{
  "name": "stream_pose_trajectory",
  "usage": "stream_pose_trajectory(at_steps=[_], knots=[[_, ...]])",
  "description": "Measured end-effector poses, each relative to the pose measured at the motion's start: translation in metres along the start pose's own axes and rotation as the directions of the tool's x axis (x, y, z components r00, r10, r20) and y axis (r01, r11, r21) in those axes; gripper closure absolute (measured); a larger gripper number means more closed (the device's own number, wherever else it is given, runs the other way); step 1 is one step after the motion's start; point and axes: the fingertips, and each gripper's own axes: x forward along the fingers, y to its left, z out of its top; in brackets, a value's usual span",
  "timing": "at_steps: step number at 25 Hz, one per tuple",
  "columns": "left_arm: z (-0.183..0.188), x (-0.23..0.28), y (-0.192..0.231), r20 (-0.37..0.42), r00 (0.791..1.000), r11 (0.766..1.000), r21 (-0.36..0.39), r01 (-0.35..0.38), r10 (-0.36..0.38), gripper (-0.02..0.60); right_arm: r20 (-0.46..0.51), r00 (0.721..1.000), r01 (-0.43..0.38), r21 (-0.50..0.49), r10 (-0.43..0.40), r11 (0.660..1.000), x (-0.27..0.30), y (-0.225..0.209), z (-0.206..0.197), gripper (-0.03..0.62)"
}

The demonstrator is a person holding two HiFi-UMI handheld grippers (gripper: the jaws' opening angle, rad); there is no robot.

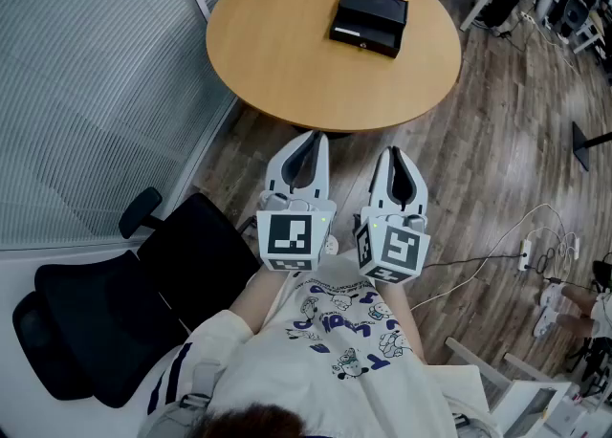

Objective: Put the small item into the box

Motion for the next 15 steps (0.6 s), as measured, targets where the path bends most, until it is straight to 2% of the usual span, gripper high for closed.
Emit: stream_pose_trajectory(at_steps=[15], knots=[[0.0011, -0.0018, -0.0021, -0.006, 1.000, 1.000, -0.003, -0.012, 0.012, 0.554, 0.005, 1.000, -0.011, 0.012, 0.011, 1.000, -0.0024, -0.0010, 0.0013, 0.550]])
